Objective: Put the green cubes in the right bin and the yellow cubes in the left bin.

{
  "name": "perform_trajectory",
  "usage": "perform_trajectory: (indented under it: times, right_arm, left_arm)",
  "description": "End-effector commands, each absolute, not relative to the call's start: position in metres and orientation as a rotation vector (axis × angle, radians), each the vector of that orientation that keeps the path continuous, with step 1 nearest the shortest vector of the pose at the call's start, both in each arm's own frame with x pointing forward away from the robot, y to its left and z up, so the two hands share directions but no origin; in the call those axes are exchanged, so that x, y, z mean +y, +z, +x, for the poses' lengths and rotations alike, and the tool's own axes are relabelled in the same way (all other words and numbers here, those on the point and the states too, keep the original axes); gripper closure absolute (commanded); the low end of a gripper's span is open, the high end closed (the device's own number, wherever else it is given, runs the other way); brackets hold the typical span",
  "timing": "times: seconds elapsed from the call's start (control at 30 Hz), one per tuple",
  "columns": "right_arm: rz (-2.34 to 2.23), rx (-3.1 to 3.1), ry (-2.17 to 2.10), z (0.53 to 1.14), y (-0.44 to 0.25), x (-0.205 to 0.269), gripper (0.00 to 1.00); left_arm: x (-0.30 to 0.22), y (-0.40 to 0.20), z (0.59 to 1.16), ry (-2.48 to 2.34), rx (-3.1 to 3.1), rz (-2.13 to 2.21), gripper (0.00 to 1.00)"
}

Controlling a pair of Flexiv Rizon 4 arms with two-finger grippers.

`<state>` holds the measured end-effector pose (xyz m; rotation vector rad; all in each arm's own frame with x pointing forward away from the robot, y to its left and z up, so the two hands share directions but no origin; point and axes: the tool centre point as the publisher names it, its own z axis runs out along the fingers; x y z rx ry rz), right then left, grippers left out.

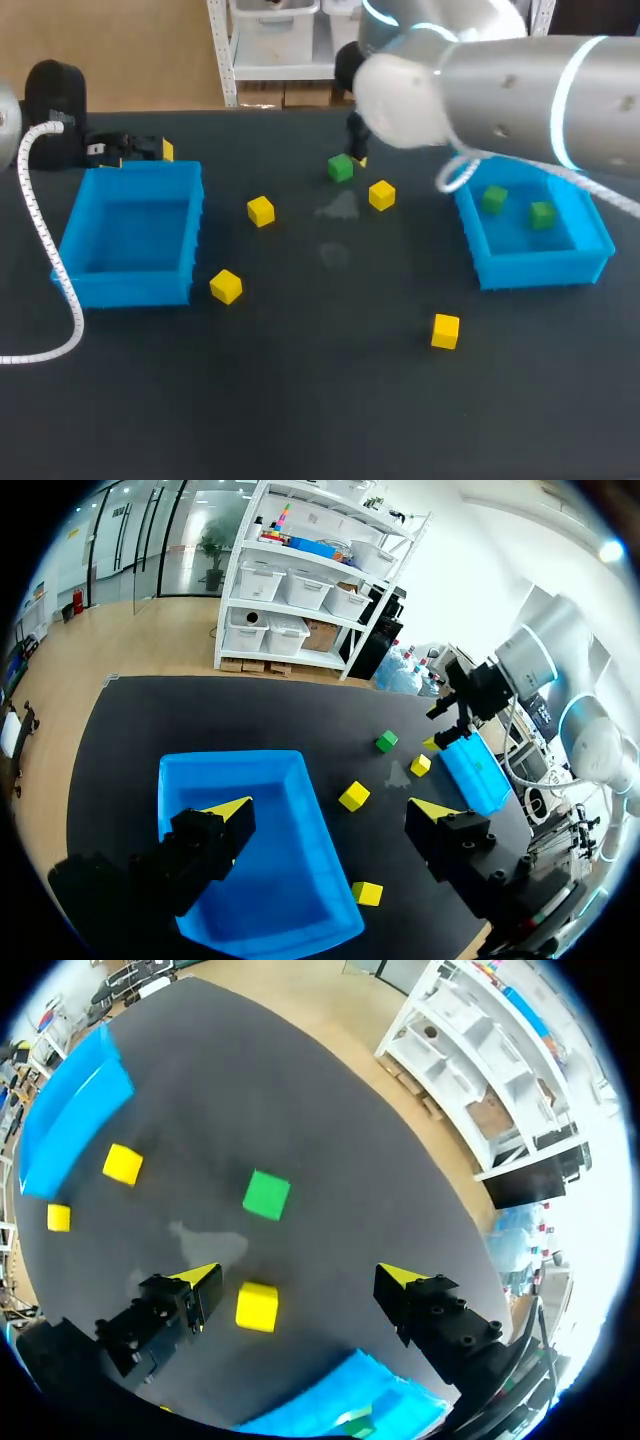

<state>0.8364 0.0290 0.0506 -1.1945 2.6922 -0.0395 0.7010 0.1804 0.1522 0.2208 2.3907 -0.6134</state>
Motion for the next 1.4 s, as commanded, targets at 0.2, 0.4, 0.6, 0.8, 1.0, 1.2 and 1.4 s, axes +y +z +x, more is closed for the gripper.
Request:
perform_trajectory:
  times: [0.2, 0.4, 0.6, 0.8, 1.0, 1.2, 1.4]
  right_arm:
    - [-1.217, 2.875, -0.104, 0.866, 0.033, 0.064, 0.00]
    - [-1.191, 2.909, -0.083, 0.864, 0.023, 0.070, 0.00]
    - [-1.173, 2.946, -0.045, 0.862, 0.011, 0.071, 0.00]
    - [-1.172, 2.958, -0.044, 0.859, 0.001, 0.076, 0.00]
    - [-1.189, 2.960, -0.059, 0.860, -0.005, 0.084, 0.00]
    - [-1.197, 2.967, -0.091, 0.862, -0.012, 0.087, 0.24]
    - [-1.197, 2.962, -0.104, 0.861, -0.014, 0.087, 1.00]
  left_arm:
    - [0.183, 0.150, 0.701, -0.627, 2.381, 0.227, 0.00]
    - [0.183, 0.150, 0.701, -0.627, 2.381, 0.227, 0.00]
    - [0.183, 0.150, 0.701, -0.627, 2.381, 0.227, 0.00]
    - [0.183, 0.150, 0.701, -0.627, 2.381, 0.227, 0.00]
    - [0.183, 0.150, 0.701, -0.627, 2.381, 0.227, 0.00]
    - [0.183, 0.150, 0.701, -0.627, 2.381, 0.227, 0.00]
    - [0.183, 0.150, 0.701, -0.627, 2.381, 0.227, 0.00]
